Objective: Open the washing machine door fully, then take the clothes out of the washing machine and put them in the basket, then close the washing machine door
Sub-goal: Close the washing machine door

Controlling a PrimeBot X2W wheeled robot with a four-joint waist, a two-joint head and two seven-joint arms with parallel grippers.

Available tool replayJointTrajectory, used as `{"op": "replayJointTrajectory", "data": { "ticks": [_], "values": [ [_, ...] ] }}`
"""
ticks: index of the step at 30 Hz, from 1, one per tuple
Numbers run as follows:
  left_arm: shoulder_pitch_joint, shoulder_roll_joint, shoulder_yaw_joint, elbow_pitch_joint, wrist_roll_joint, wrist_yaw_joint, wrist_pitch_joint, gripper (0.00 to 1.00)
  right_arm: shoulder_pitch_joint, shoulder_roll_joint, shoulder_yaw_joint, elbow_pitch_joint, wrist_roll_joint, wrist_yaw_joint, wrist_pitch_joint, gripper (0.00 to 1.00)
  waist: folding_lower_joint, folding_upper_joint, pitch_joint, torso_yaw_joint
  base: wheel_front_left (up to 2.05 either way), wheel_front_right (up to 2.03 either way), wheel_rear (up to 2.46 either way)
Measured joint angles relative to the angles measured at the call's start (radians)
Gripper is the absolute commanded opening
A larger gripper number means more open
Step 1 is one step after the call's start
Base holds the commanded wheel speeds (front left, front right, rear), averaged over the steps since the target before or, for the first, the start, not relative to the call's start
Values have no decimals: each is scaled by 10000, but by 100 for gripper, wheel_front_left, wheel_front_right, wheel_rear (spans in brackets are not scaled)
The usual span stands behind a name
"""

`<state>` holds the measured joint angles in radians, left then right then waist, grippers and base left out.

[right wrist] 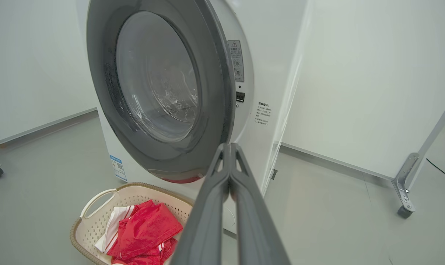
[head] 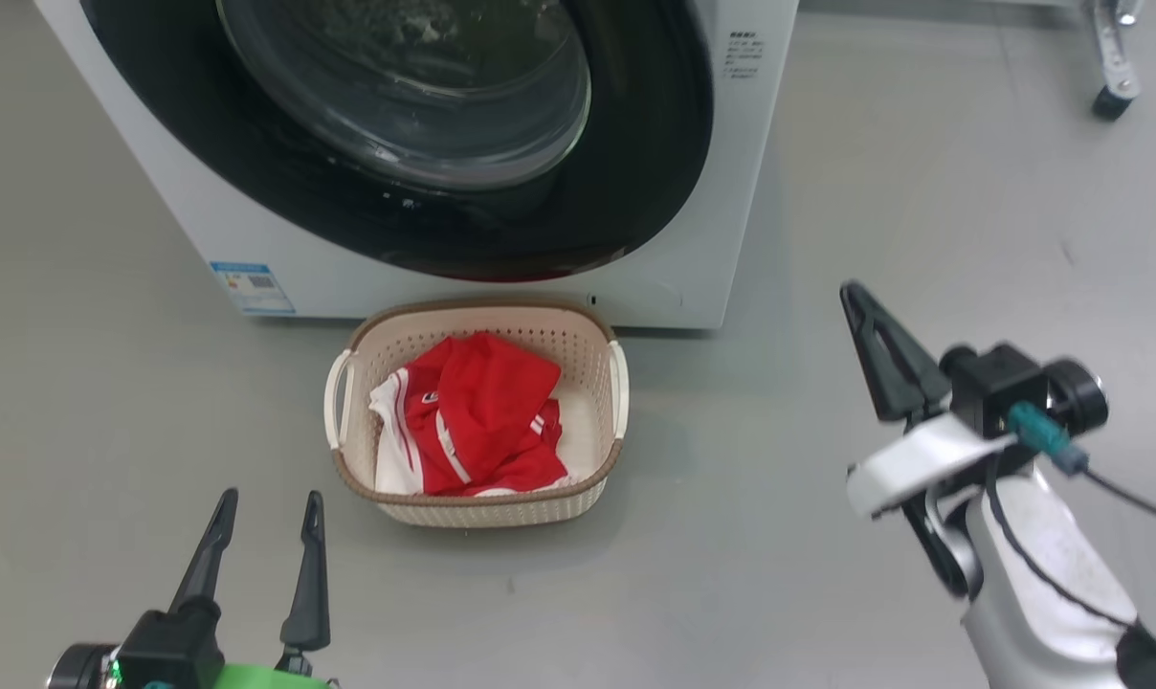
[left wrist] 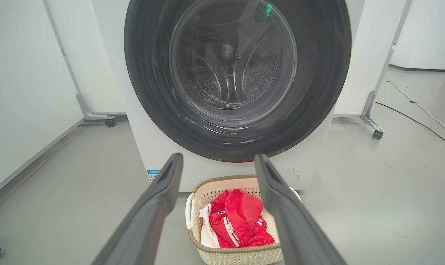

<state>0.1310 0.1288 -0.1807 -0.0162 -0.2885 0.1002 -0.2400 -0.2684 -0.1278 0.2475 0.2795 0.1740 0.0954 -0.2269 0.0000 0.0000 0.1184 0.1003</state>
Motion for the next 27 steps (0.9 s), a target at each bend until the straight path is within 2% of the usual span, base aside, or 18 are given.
{"op": "replayJointTrajectory", "data": {
  "ticks": [13,27],
  "values": [
    [-1417,-339,-433,-247,10,-364,-54,100,-3284,-422,-98,662,-86,94,880,0,1,0,1586,934,0,0,0],
    [-2492,-600,-499,205,10,-591,-94,100,-5588,-738,58,1793,-186,211,1068,0,2,0,3080,2162,0,0,0]
  ]
}}
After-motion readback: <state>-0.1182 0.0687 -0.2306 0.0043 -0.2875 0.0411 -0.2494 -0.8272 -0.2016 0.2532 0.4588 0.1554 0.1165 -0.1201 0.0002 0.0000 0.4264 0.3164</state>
